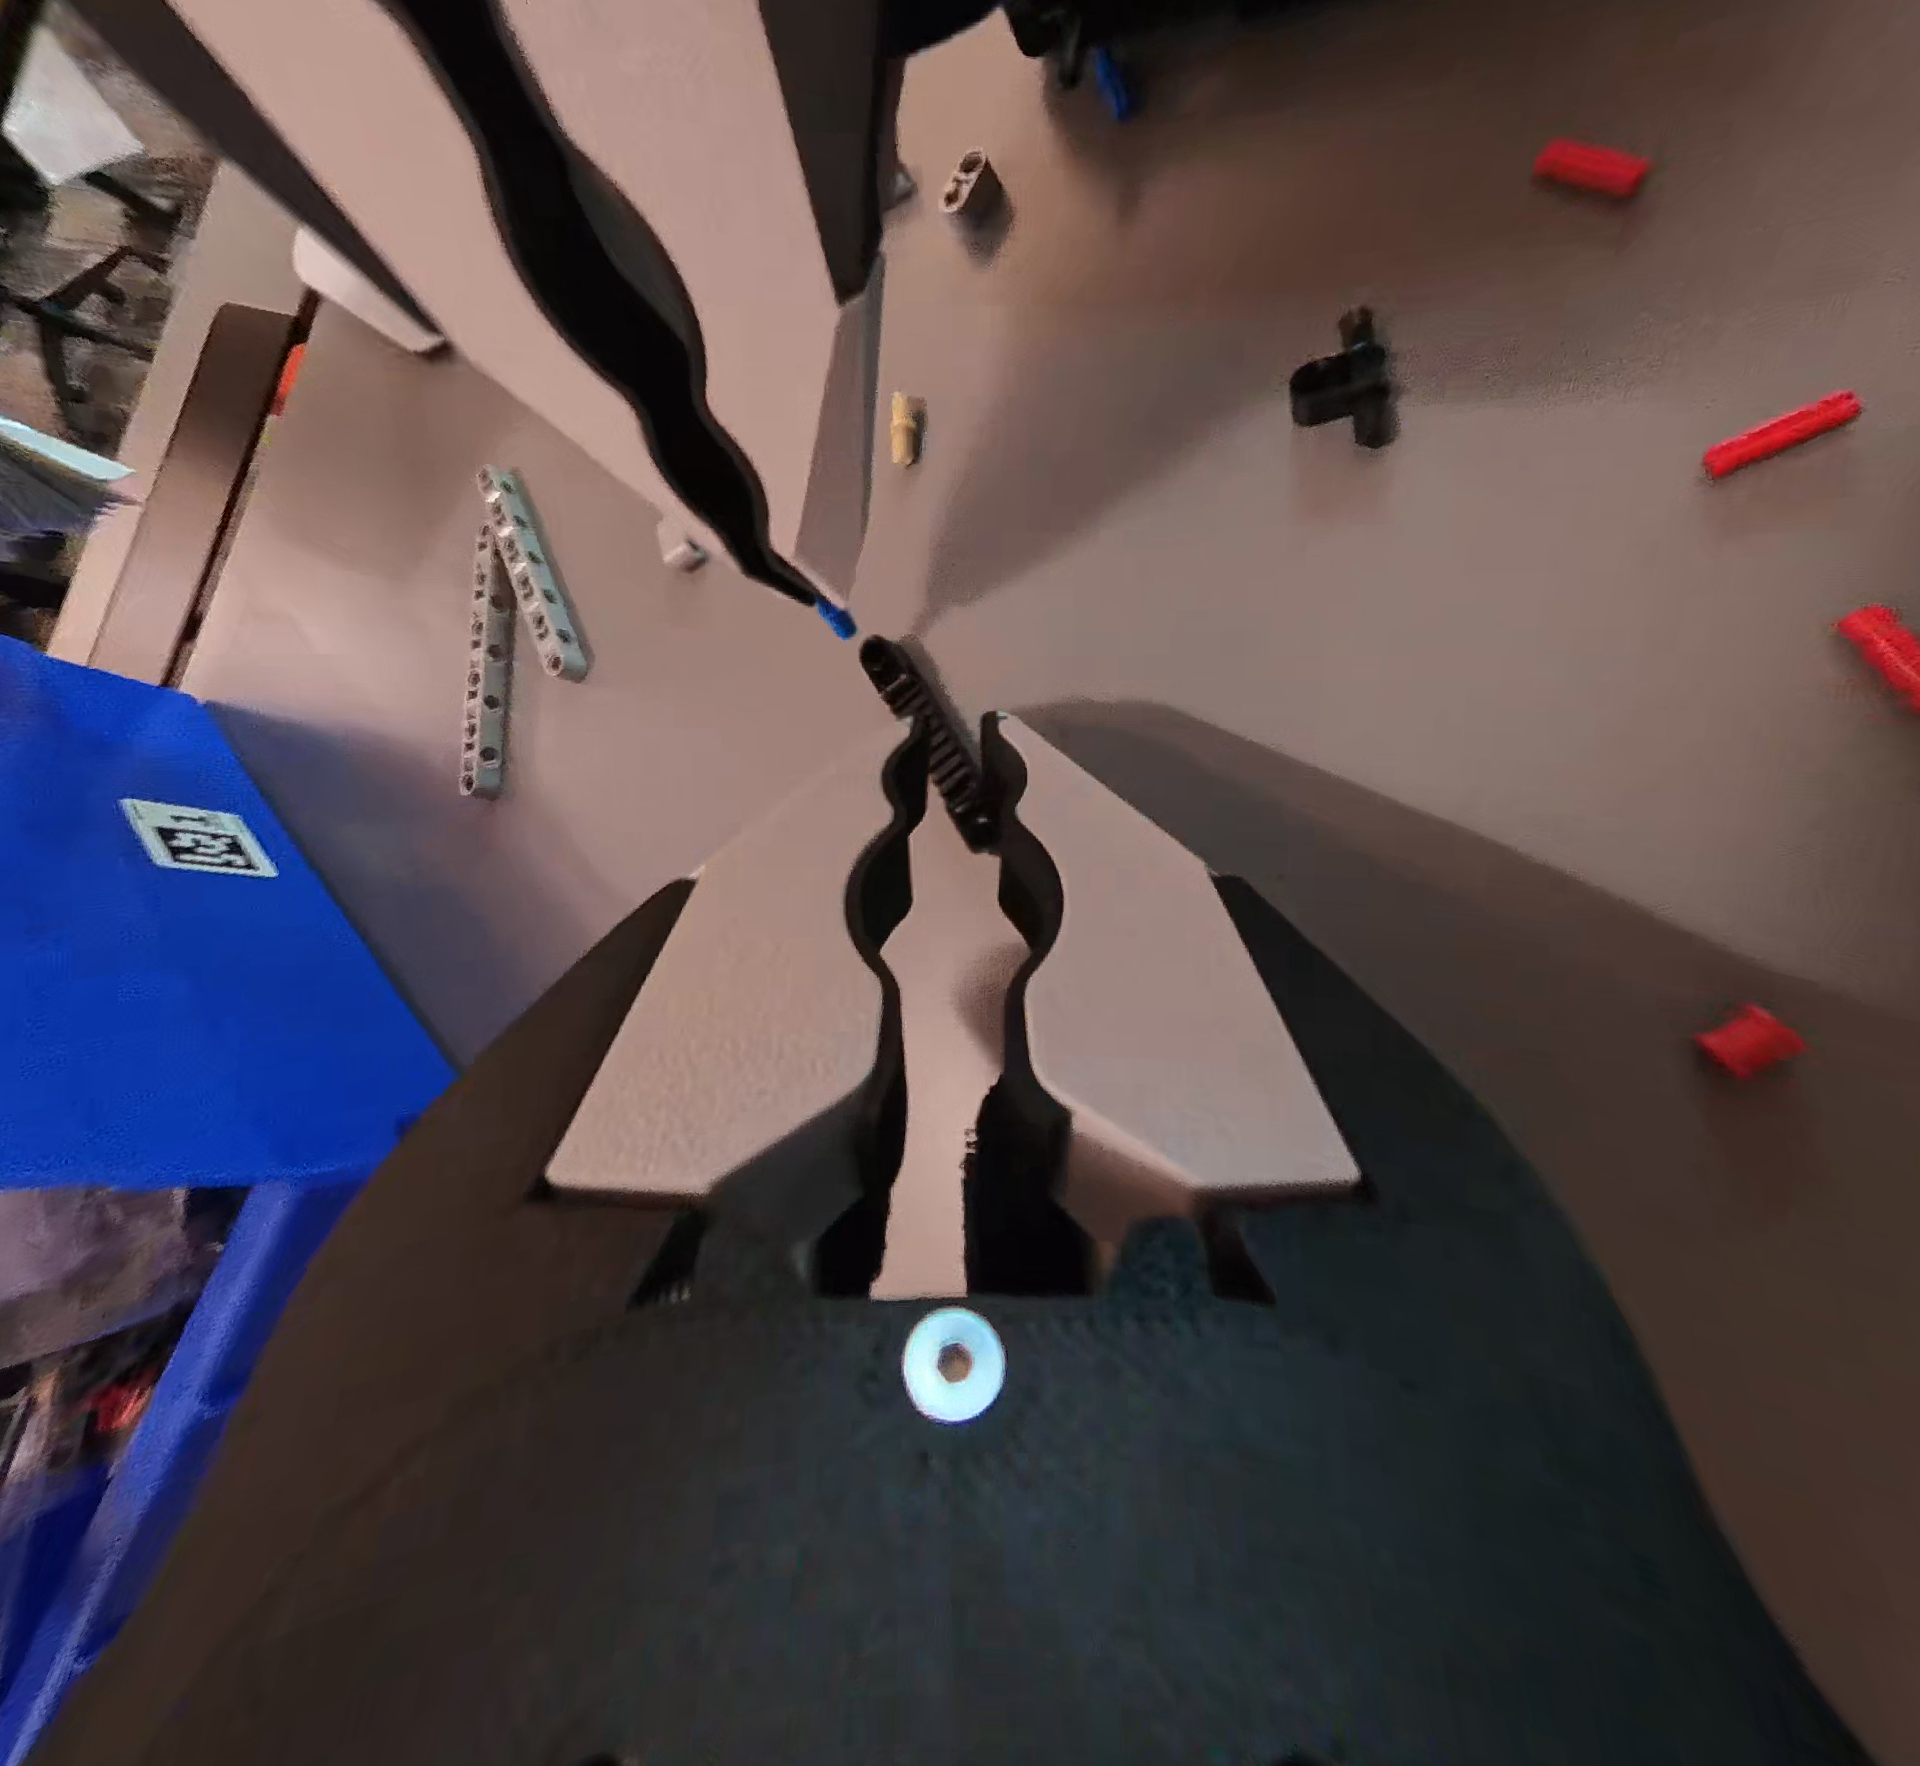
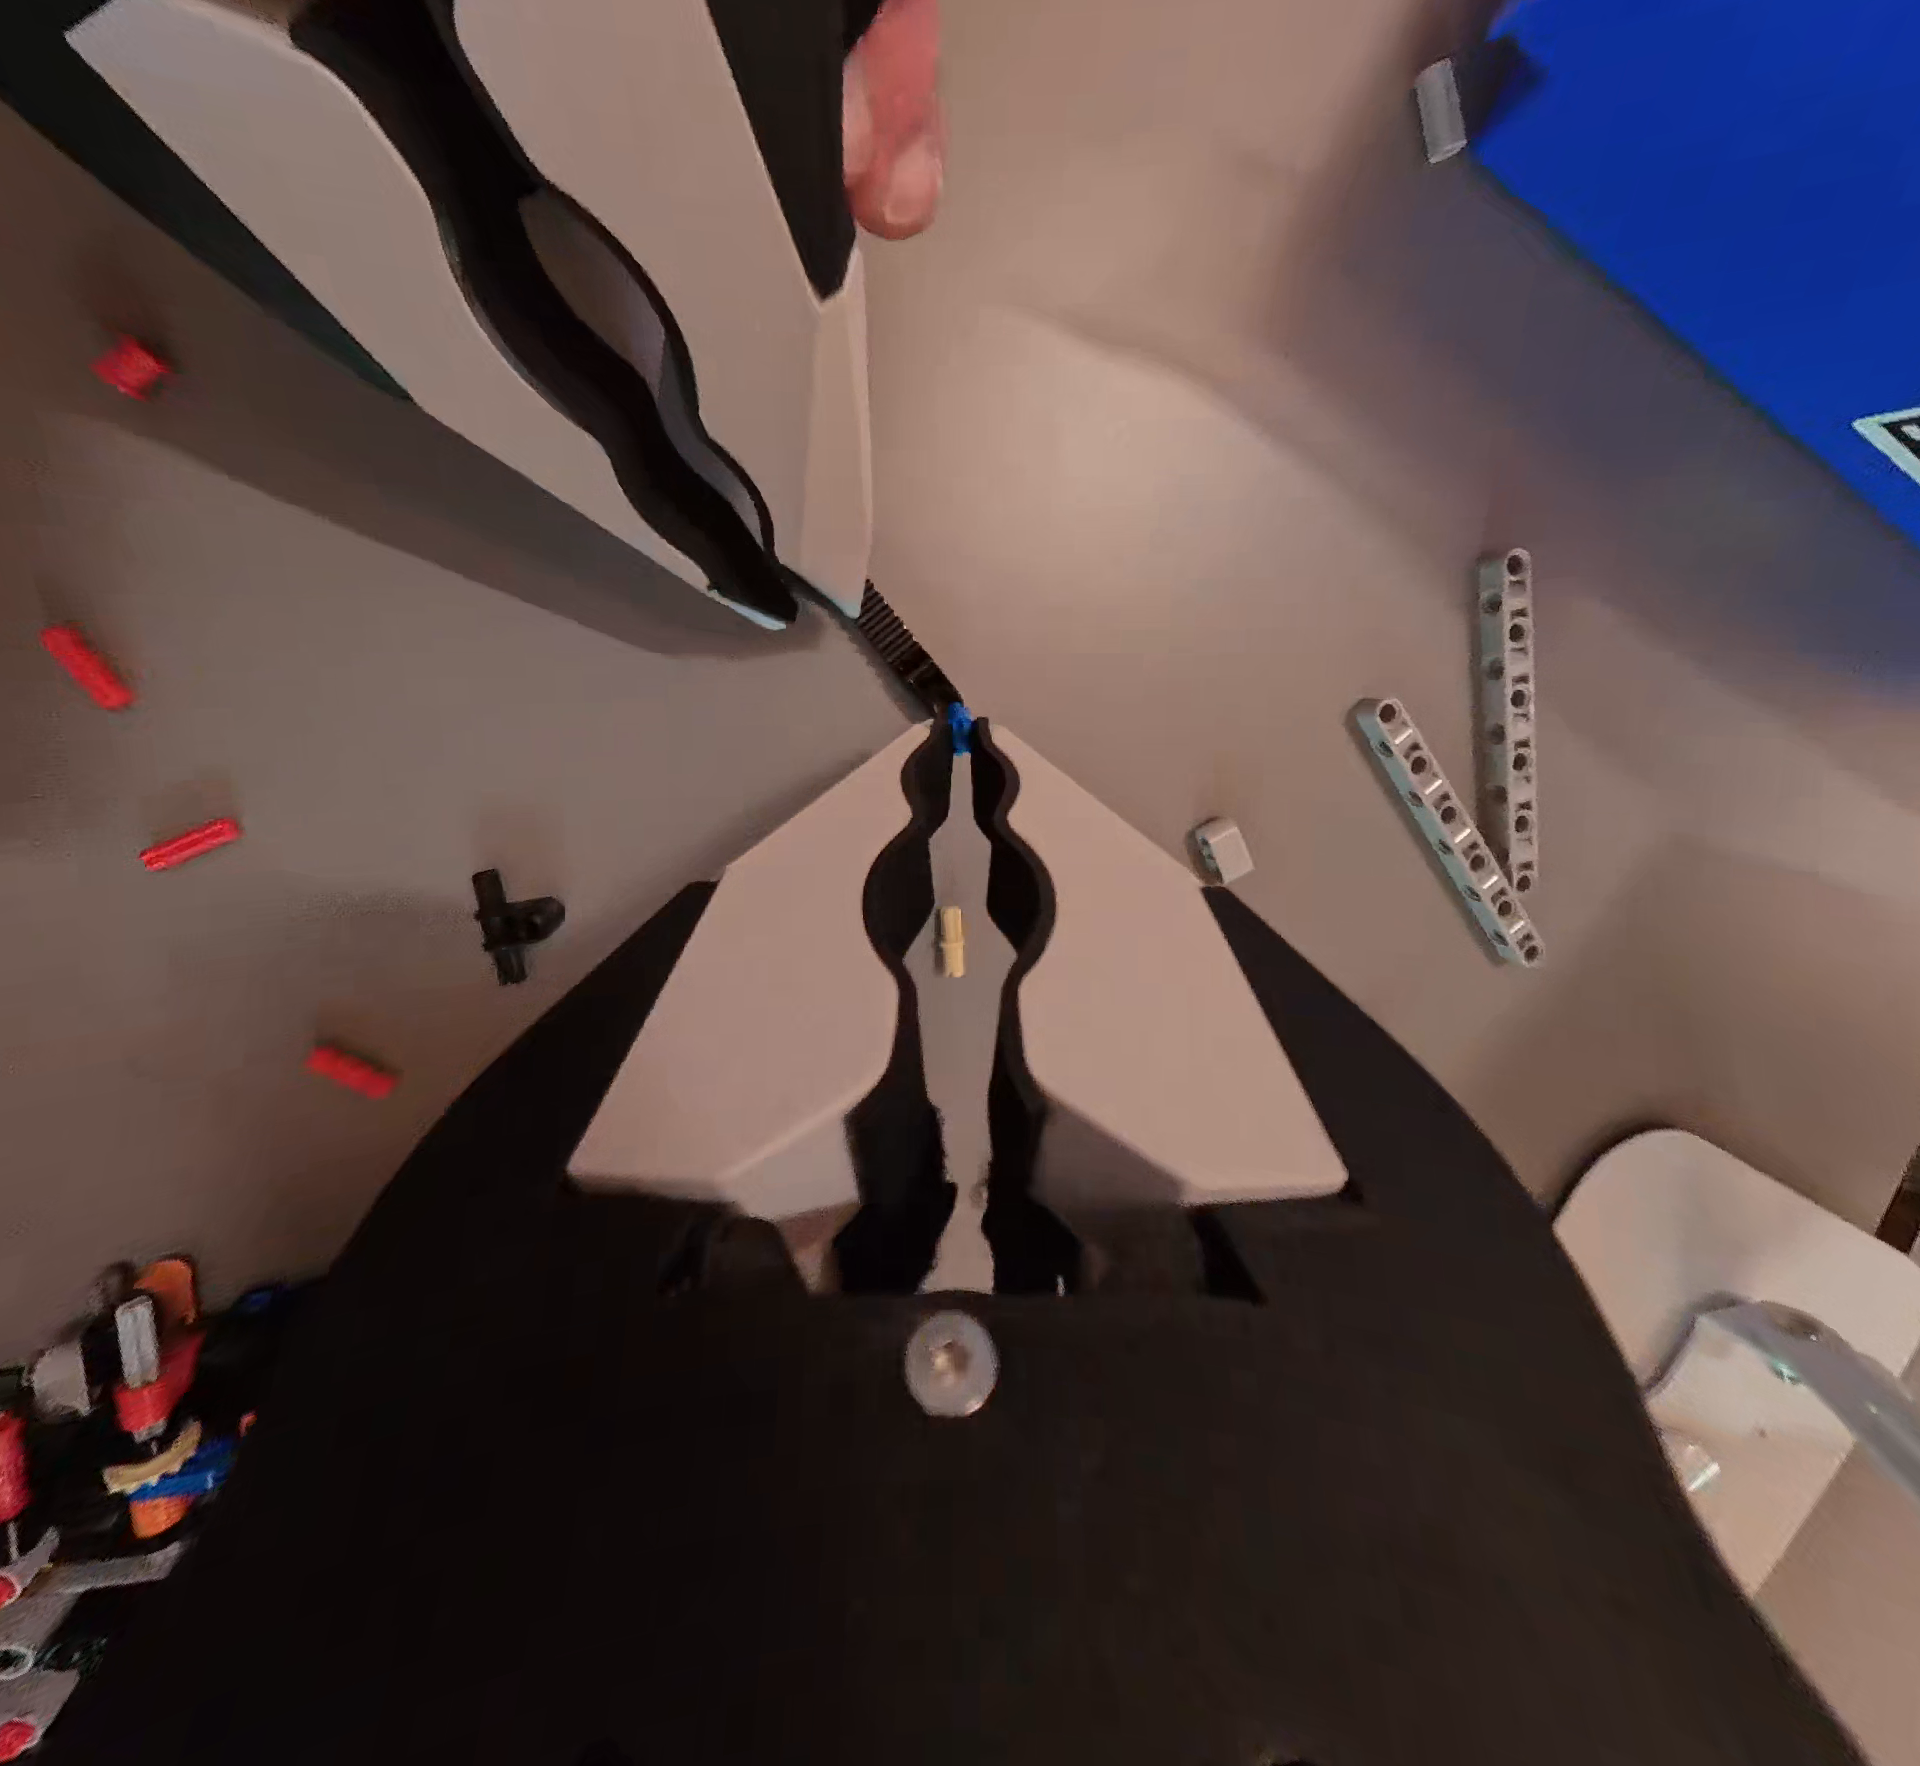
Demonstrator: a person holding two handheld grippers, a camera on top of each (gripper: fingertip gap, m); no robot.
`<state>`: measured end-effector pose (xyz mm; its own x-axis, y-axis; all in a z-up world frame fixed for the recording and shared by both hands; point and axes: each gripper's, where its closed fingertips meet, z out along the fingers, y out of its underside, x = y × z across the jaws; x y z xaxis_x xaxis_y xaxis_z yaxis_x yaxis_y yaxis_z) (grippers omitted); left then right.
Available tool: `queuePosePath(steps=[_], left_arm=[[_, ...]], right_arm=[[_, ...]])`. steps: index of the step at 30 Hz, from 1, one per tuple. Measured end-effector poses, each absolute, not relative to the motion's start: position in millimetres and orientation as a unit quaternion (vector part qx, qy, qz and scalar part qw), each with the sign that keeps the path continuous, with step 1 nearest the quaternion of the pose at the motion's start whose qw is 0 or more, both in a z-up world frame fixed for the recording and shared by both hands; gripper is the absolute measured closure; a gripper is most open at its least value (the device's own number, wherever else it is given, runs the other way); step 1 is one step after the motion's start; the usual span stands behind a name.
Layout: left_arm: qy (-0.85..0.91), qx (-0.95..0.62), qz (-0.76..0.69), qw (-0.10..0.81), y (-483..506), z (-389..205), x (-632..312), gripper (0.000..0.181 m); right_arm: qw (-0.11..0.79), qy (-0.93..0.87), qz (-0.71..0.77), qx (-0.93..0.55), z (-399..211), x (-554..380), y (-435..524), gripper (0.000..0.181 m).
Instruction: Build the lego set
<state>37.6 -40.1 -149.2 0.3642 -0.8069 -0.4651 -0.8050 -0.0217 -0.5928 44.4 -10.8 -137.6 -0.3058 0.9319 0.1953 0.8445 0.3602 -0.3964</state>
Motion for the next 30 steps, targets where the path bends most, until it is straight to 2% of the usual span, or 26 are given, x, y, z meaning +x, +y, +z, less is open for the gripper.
queuePosePath(steps=[22, 30], left_arm=[[0.553, -0.73, -0.006, 0.401, -35.9, -157.9, 36.7, 0.178], [0.55, -0.732, -0.006, 0.401, -35.8, -157.9, 37.1, 0.178]], right_arm=[[0.105, -0.847, 0.07, -0.517, -148.4, 40.9, -13.1, 0.181], [0.101, -0.849, 0.053, -0.516, -152.3, 40.1, -14.0, 0.181]])
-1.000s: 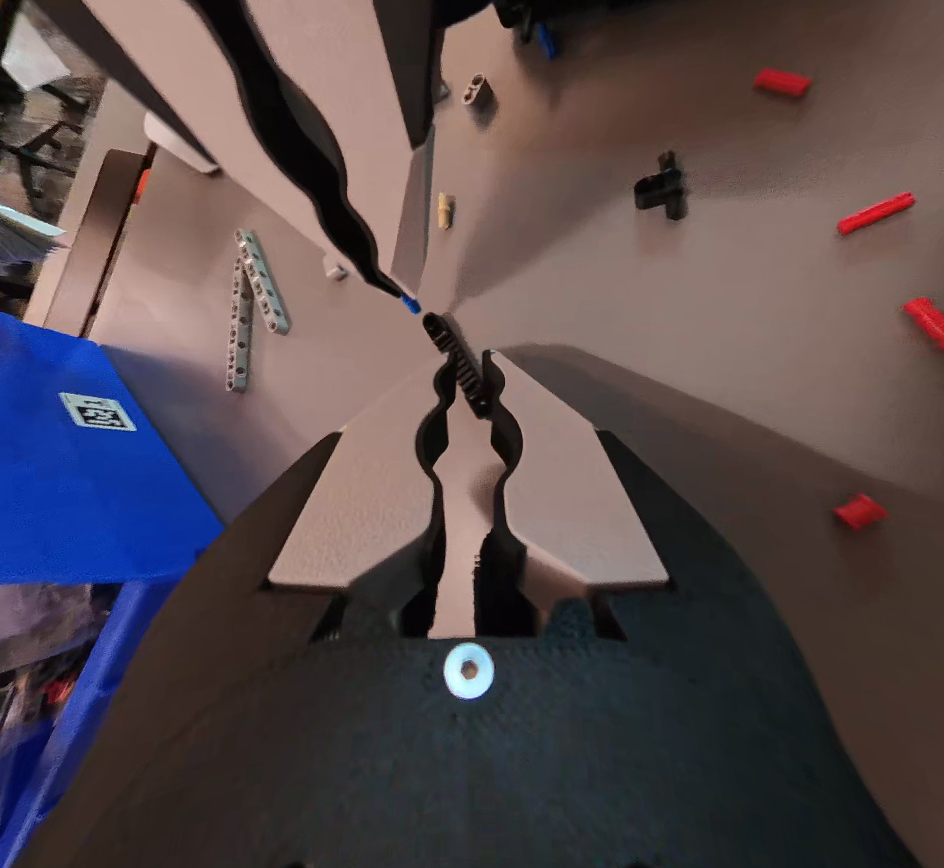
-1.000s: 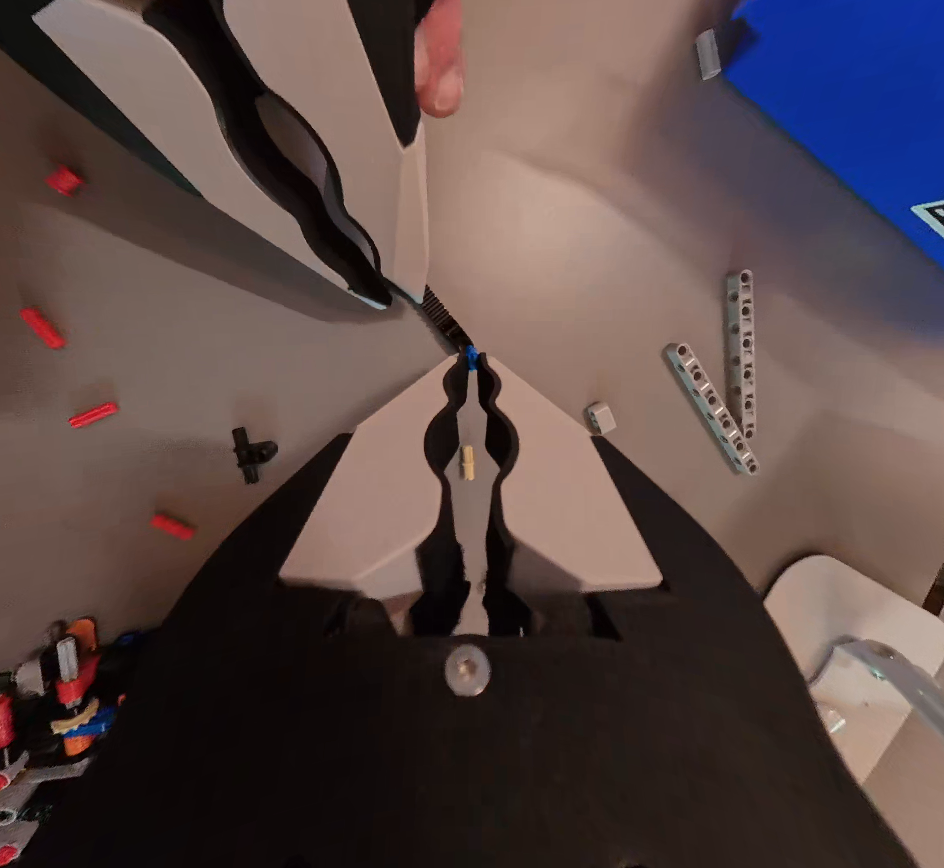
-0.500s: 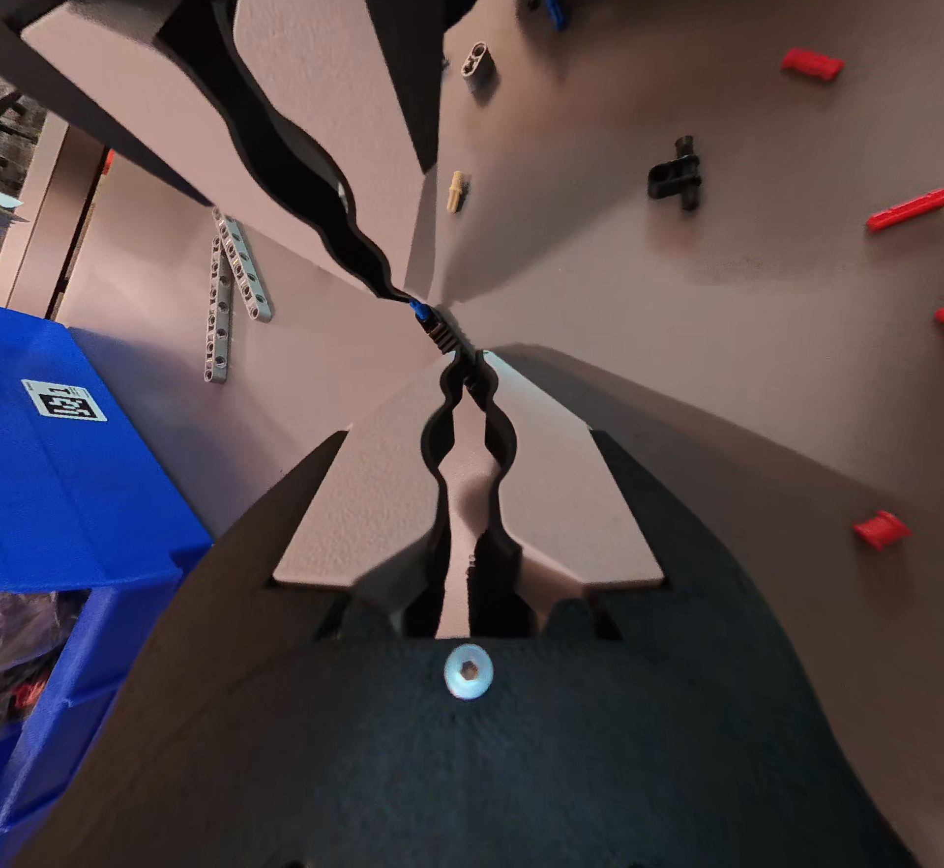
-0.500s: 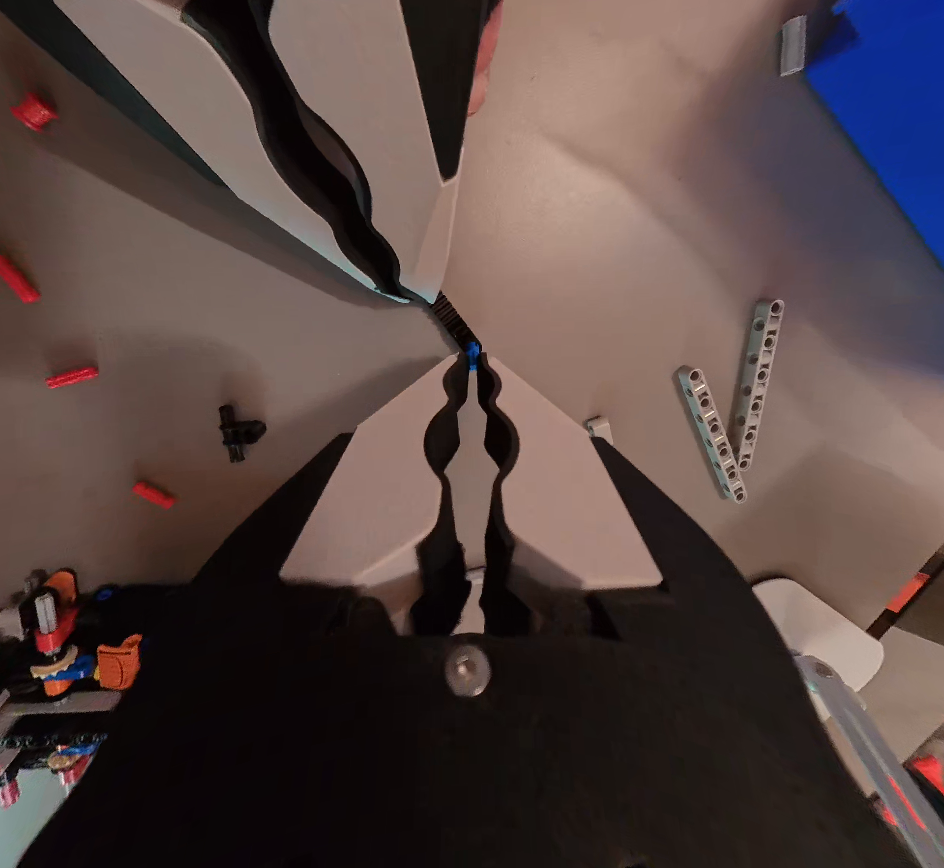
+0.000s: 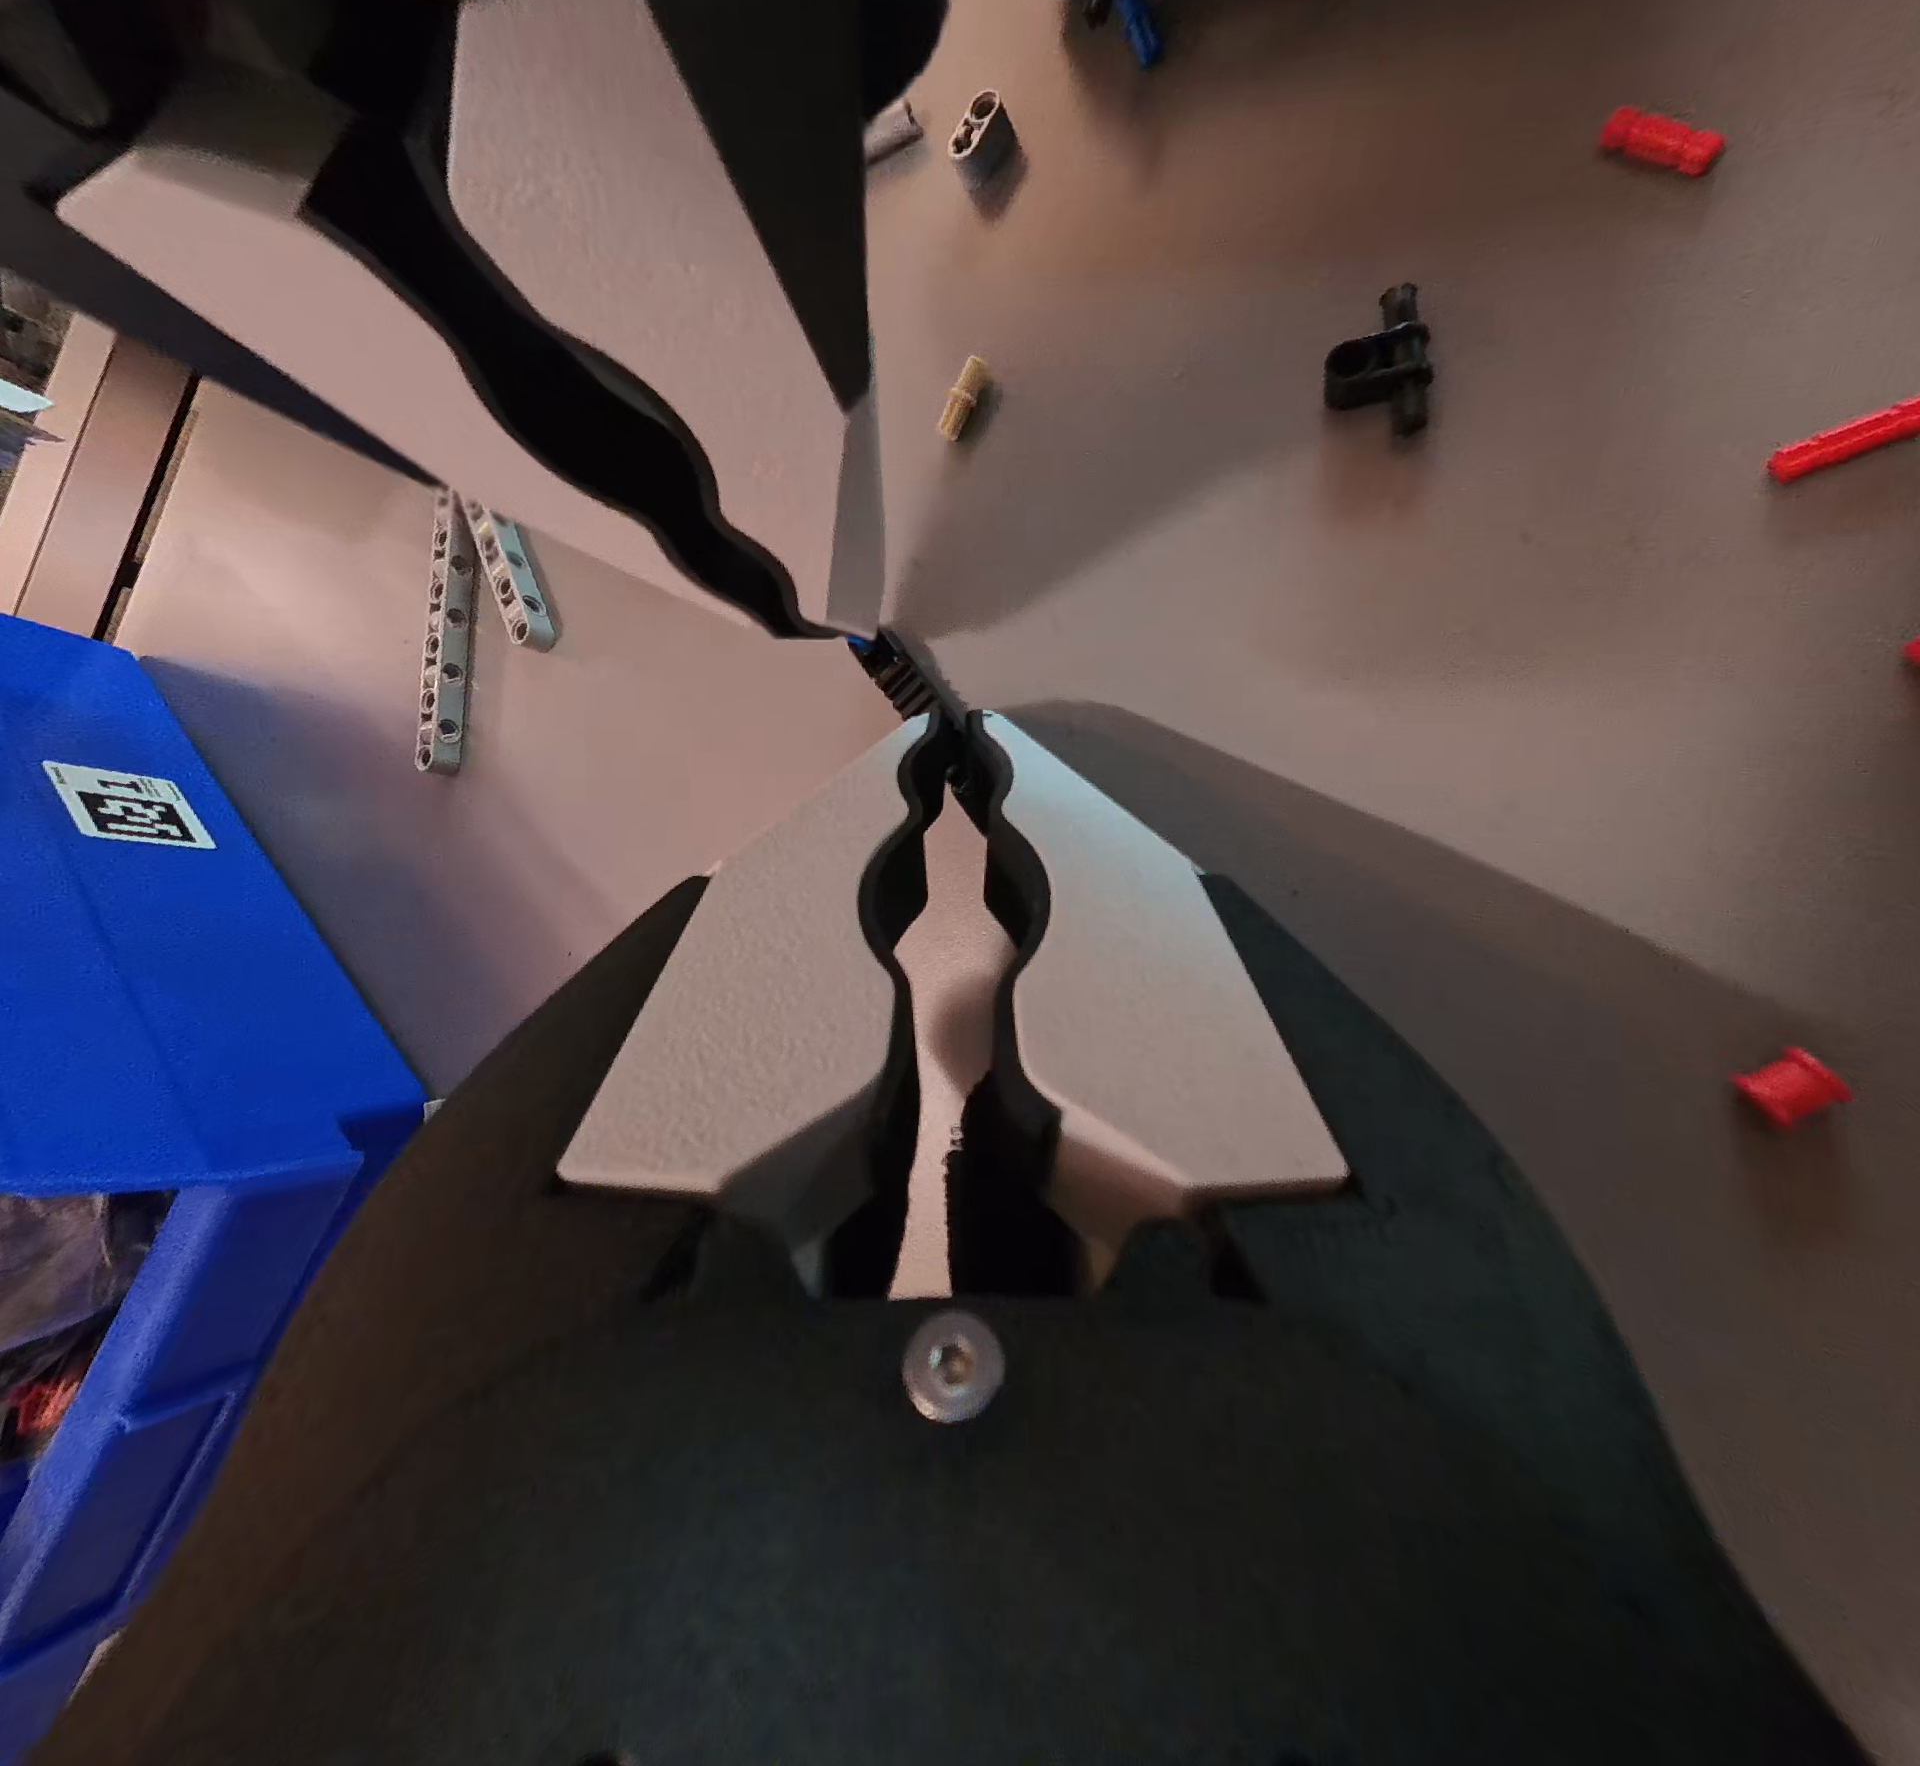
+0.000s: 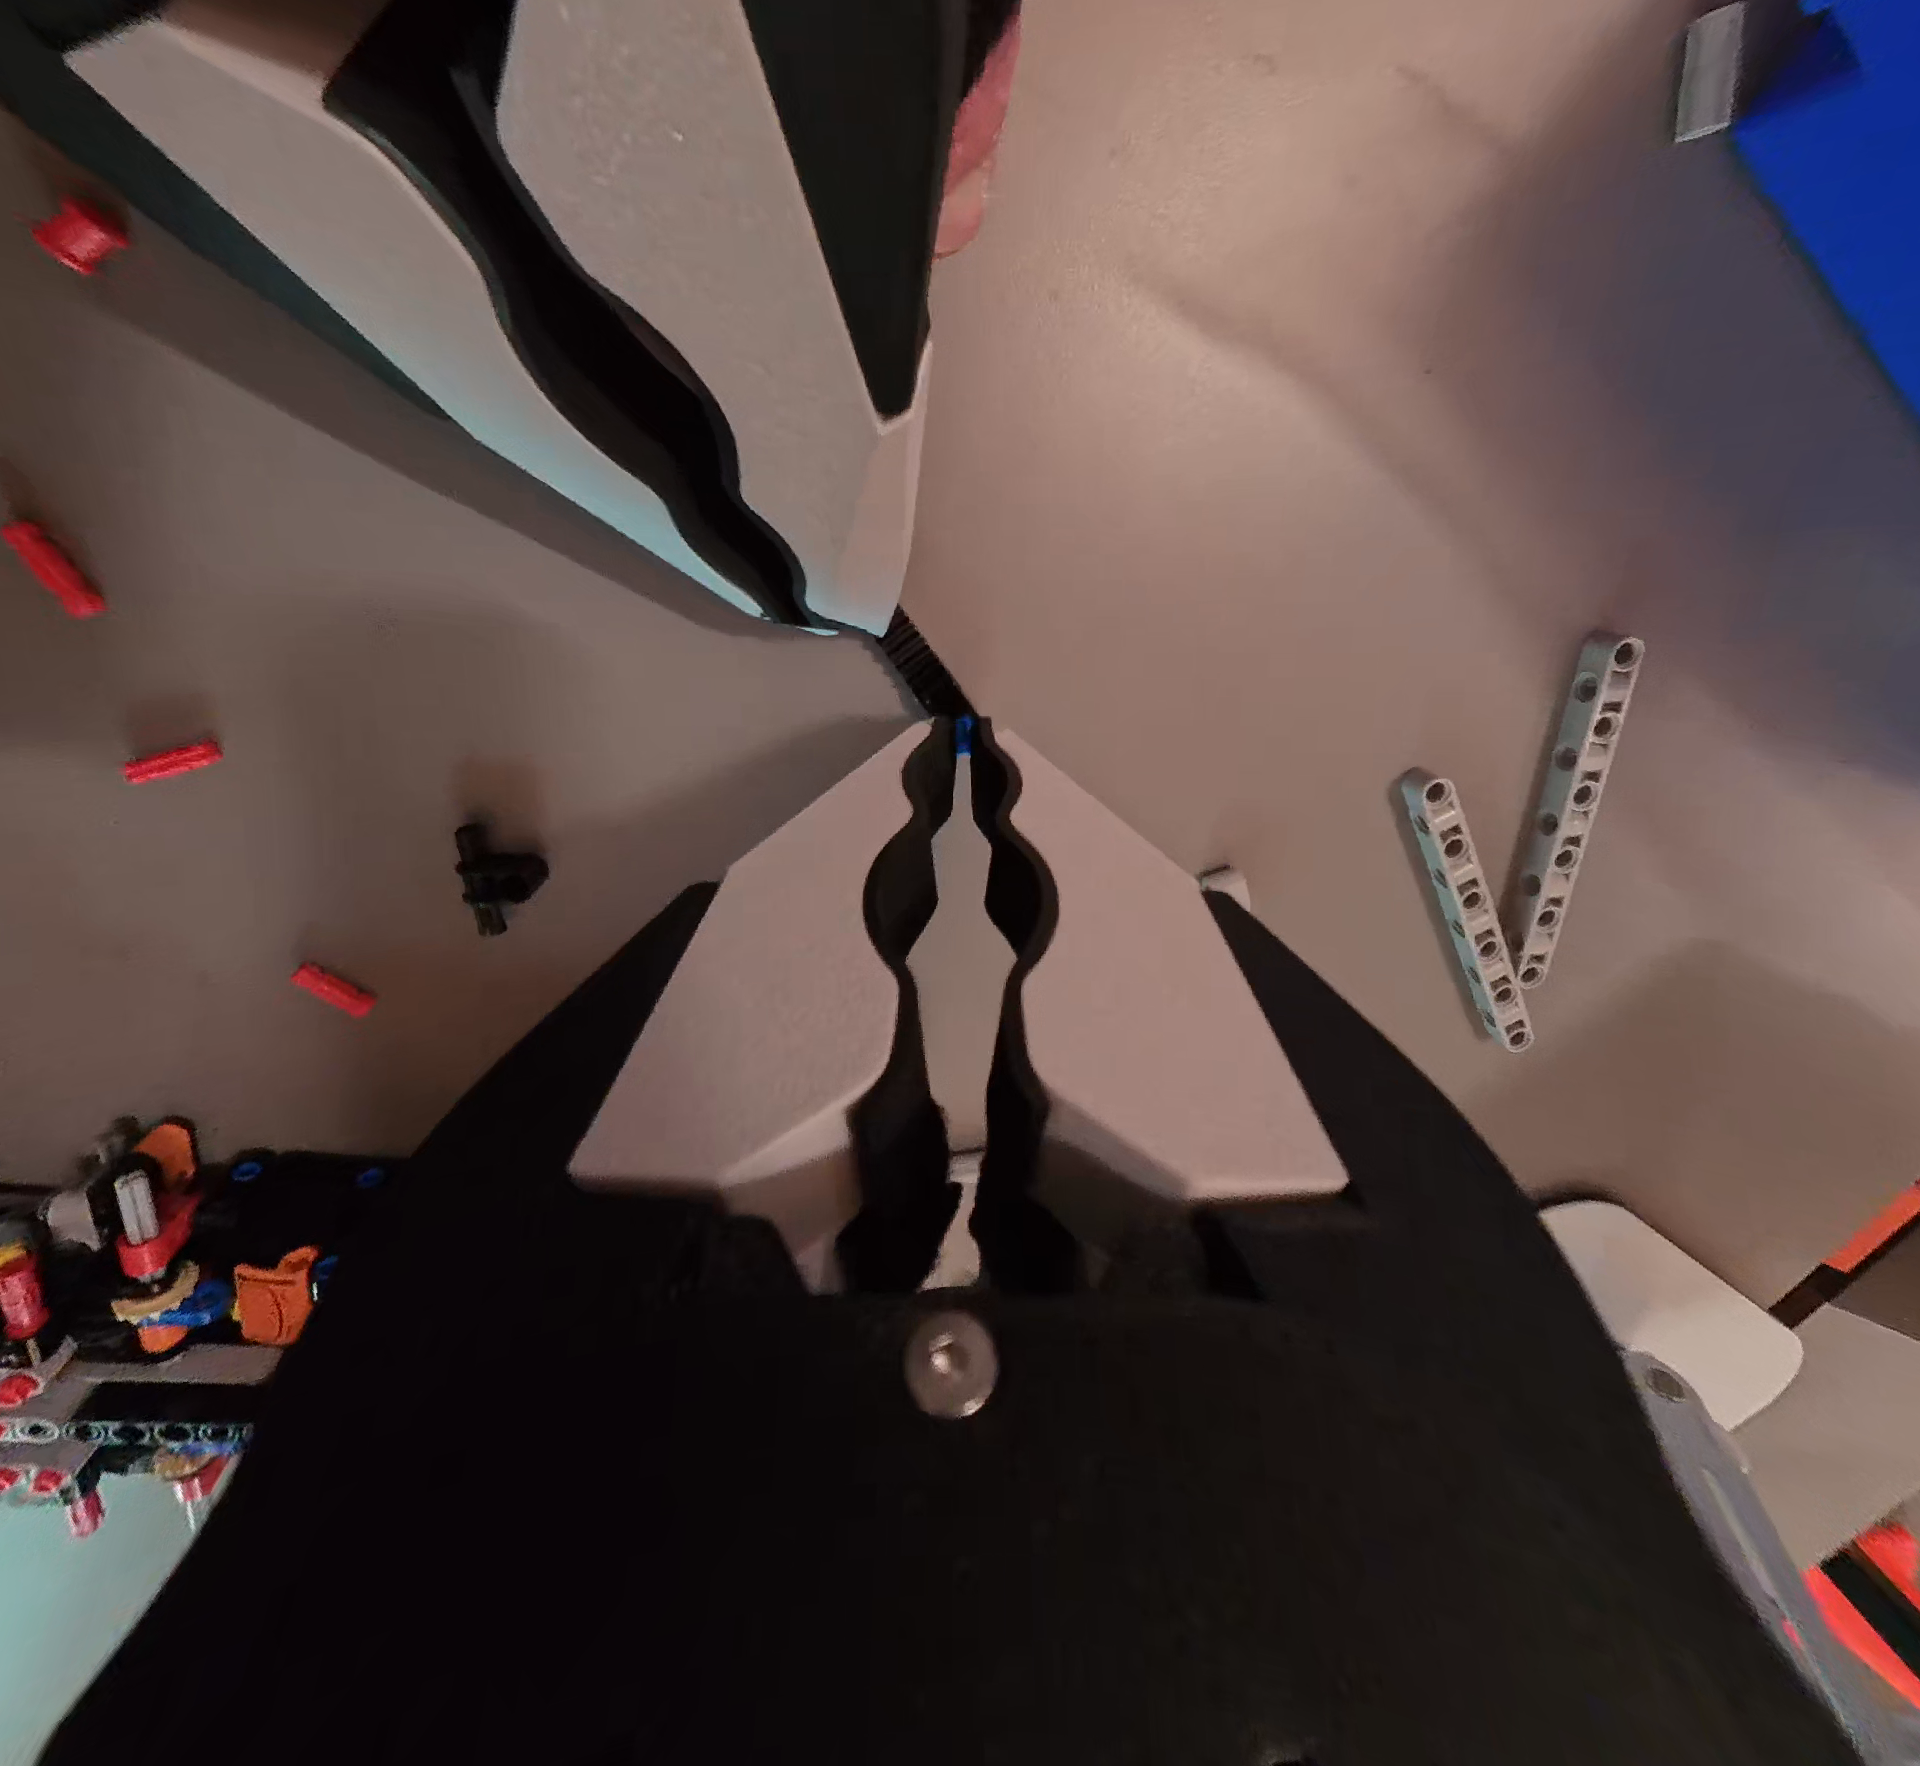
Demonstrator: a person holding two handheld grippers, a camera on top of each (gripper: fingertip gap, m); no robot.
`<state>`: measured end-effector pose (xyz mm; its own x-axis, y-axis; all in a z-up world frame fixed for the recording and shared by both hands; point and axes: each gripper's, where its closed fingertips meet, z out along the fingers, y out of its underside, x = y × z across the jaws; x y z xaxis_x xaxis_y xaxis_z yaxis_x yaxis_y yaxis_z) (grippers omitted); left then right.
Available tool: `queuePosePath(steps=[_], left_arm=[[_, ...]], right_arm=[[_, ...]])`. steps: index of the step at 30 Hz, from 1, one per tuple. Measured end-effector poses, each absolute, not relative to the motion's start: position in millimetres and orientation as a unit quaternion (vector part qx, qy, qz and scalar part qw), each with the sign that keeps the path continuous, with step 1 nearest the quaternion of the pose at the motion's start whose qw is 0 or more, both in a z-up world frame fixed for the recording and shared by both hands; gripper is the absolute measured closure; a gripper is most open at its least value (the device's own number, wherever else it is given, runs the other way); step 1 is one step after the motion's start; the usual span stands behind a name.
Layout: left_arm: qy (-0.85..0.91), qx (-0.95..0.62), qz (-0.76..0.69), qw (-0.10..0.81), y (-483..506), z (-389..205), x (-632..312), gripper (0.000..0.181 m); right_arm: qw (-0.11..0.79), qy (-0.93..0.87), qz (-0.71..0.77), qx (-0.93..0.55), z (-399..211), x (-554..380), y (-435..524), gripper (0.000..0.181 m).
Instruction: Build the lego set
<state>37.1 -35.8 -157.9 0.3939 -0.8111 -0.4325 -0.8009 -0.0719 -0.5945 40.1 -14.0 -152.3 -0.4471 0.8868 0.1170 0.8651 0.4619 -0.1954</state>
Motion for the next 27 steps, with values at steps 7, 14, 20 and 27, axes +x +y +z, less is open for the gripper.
queuePosePath(steps=[7, 14, 20, 27], left_arm=[[0.549, -0.733, -0.012, 0.403, -36.3, -157.8, 37.8, 0.179], [0.536, -0.746, -0.028, 0.394, -39.8, -154.7, 32.6, 0.154], [0.479, -0.769, -0.049, 0.421, -52.1, -121.2, -4.2, 0.145], [0.399, -0.848, -0.021, 0.348, -100.5, -120.6, -150.6, 0.151]], right_arm=[[0.077, -0.844, 0.065, -0.527, -156.0, 39.1, -13.5, 0.181], [0.071, -0.818, 0.1, -0.562, -152.8, 37.8, -14.6, 0.16], [0.104, -0.811, 0.119, -0.563, -132.2, 31.6, -11.7, 0.161], [0.143, -0.81, 0.129, -0.554, -113.2, 27.6, -15.4, 0.168]])
